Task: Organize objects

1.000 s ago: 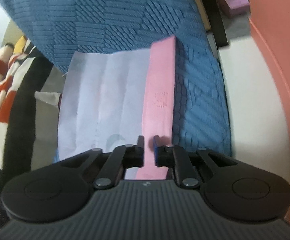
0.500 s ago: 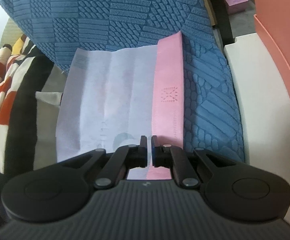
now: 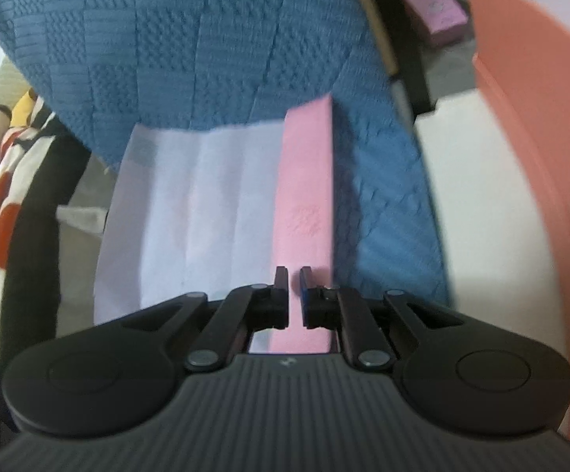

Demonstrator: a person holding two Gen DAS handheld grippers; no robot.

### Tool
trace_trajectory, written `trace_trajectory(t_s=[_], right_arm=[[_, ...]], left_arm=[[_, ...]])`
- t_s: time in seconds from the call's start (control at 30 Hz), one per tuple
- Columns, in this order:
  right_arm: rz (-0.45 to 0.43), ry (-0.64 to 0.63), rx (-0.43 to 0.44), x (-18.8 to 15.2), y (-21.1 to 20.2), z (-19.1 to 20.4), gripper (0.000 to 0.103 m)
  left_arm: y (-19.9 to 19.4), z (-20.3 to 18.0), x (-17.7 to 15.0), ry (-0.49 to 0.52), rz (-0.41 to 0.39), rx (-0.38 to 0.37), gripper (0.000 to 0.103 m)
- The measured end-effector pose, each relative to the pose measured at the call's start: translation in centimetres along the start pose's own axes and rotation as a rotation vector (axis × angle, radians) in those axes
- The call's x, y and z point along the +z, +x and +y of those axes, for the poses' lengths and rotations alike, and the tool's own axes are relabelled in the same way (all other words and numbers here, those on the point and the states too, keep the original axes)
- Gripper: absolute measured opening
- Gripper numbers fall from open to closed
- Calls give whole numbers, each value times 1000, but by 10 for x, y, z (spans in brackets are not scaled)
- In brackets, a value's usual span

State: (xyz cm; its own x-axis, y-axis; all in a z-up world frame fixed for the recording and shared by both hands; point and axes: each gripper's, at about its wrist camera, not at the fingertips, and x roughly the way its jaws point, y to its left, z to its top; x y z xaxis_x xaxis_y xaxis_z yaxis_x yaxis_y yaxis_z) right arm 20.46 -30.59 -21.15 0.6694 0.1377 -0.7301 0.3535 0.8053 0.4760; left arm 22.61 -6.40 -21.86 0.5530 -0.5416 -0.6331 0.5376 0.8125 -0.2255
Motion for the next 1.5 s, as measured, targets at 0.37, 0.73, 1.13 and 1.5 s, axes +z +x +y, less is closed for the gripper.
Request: trace_trajectory(t_s=[0.37,0.73,1.13,1.5], right_arm=[[37,52,7,3,15,-15,27],[41,-14,8,0,13,2,7],[46,-37,59,-1,10,12,7],[48,-37,46,-2,7,10,10]], left_arm=[[2,20,3,-180,13,-124,24],[-7,-9,2,-102,21,-284,36],[-5,-31,-12,-34,91,-267,40],[0,-31,-11,-49,127,-225,14]])
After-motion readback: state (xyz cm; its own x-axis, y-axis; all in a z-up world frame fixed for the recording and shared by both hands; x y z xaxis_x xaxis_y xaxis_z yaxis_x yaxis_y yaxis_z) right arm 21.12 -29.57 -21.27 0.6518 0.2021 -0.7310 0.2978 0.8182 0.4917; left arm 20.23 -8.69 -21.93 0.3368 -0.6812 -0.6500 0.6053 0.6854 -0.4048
